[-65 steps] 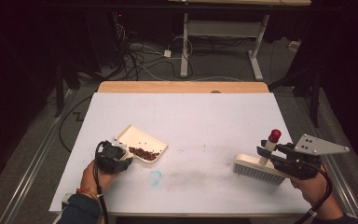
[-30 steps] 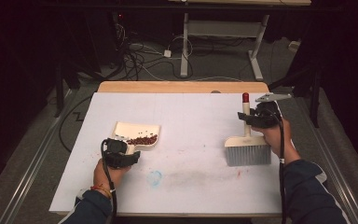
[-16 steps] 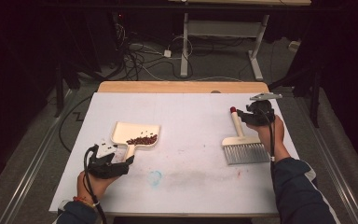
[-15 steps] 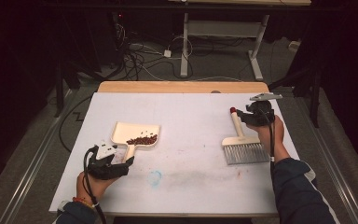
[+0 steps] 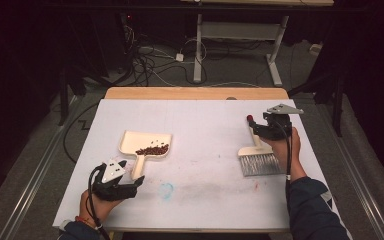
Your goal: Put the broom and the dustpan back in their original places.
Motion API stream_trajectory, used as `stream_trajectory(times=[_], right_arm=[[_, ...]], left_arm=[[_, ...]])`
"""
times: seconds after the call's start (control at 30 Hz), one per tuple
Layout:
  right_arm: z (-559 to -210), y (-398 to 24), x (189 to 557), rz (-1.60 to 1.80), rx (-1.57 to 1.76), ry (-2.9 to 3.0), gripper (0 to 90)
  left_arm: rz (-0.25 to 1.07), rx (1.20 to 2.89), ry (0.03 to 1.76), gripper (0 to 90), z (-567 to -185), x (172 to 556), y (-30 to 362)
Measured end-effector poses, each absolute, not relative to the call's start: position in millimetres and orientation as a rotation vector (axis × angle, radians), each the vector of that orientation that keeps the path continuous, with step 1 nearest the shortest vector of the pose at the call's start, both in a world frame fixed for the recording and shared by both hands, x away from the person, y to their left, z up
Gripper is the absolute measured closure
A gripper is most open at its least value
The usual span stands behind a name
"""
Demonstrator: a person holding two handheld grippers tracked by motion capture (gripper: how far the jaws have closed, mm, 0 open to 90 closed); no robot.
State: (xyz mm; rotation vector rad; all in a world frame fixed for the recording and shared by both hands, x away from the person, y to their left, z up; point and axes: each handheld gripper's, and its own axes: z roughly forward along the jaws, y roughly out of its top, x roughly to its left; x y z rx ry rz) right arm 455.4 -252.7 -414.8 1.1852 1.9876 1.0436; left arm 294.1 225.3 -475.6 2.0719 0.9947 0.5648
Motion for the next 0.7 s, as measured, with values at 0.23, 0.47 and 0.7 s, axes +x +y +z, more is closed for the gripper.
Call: stream_trajectory(times=[0.23, 0.47, 0.7], right_arm=[[-409, -246, 448, 1.085, 1.160, 1.952, 24.7], [-404, -243, 440, 1.125, 1.119, 1.944, 22.4], [-396, -246, 432, 1.176, 1.095, 1.936, 21.6]], left_arm=[[0.589, 2.105, 0.979, 18.7, -478, 294, 218], [0.604, 2.103, 0.968, 18.6, -477, 293, 217], [0.607, 2.110, 0.957, 18.6, -477, 293, 216]])
